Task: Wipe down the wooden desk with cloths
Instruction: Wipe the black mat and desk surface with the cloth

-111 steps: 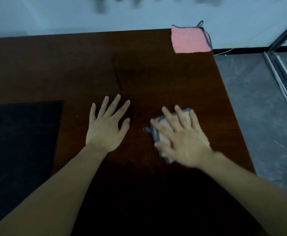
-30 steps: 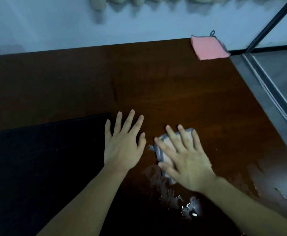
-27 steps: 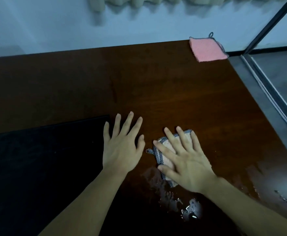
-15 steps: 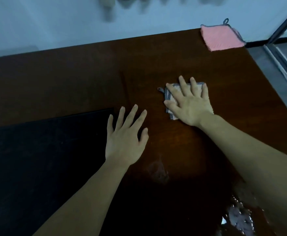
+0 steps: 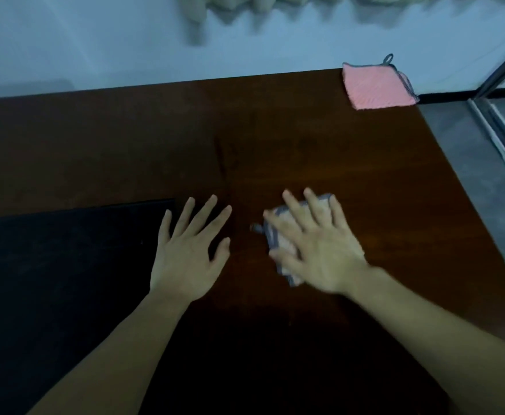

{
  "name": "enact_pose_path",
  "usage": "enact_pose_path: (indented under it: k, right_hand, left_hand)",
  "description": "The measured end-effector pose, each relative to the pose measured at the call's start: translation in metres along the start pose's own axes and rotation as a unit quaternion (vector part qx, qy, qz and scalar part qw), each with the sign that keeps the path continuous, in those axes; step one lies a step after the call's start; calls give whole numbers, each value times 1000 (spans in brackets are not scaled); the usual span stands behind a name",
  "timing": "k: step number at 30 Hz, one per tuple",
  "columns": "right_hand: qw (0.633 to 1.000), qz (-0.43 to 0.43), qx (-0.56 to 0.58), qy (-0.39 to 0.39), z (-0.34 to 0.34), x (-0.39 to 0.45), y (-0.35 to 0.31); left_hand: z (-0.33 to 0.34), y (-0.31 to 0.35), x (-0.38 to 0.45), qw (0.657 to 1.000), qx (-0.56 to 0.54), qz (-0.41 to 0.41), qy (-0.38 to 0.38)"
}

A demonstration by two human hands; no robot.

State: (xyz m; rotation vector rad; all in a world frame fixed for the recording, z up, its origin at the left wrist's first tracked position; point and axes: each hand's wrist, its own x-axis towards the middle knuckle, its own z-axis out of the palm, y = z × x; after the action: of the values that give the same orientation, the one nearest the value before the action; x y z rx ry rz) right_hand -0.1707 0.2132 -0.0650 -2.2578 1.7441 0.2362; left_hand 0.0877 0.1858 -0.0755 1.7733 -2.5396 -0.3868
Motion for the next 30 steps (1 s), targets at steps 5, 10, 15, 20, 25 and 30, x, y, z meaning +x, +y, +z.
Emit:
enact_pose_path:
  k: [5, 10, 15, 20, 25, 30]
  right_hand:
    - [996, 83, -4, 7, -25, 80, 28]
    - [998, 61, -16, 1, -20, 58, 4]
    - [998, -58, -14, -22, 10, -31, -38]
    - [998, -65, -13, -20, 10, -28, -33]
    - [999, 49, -15, -14, -19, 53, -10]
    - [996, 88, -6, -10, -19, 63, -38]
  left_hand:
    - [2, 0, -2, 1000, -11, 1, 15]
    - [3, 0, -1, 999, -22, 1, 23]
    - [4, -1, -2, 998, -30, -6, 61]
    - [1, -1, -5, 998, -19, -1, 59]
    - [-6, -6, -6, 998, -51, -21, 44]
    - [-21, -44, -6, 999, -30, -15, 30]
